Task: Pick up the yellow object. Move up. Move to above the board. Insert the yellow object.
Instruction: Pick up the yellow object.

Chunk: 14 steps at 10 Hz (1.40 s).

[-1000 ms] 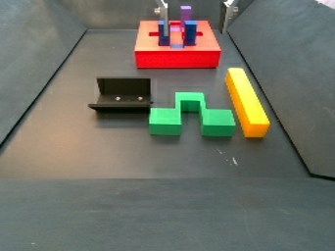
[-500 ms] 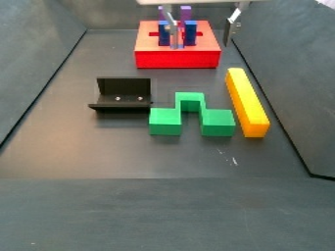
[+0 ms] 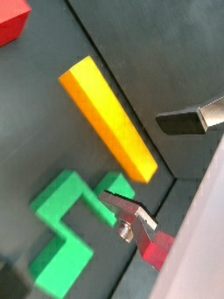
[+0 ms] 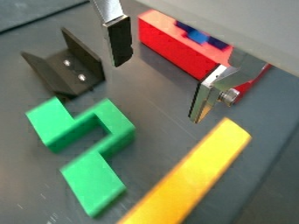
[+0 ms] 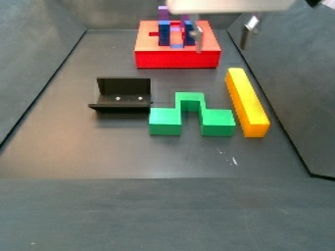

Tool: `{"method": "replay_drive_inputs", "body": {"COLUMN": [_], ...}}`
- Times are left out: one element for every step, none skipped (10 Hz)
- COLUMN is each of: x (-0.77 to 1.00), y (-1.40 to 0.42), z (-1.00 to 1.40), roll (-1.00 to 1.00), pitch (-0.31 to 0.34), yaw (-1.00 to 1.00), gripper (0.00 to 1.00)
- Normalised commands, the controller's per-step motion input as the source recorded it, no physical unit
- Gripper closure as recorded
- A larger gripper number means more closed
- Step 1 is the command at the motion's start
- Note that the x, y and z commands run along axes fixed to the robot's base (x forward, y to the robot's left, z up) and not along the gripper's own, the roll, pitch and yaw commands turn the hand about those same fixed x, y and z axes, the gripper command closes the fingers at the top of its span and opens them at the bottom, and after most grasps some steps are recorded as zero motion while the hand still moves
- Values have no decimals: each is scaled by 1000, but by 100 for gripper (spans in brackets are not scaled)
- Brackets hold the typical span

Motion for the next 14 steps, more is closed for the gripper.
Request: {"method": "replay_drive_inputs", "body": {"x": [-454,-429,-394,-277,-249,-200,-206,-183,-146,-74,-83,-51,0,40], "y": [0,0,0,0,0,0,6,49,100,174,160,120,46,51], "z": [-297,-257,-257,-280,-294,-271,-177,-123,-123,-129,-109,-106,-83,-74], "roll": [36,0,0,43,79,80,0,0,0,4,0,0,0,0], "pitch": [-139,-137,-131,-100,-64,-50,-49,-39,-21,0,-7,-3,0,0], "yaw": [-126,-117,-120,-243,-331,-431,-346,-114,0,3,34,9,0,-49], "gripper": [0,0,0,0,0,0,0,0,0,0,0,0,0,0]}}
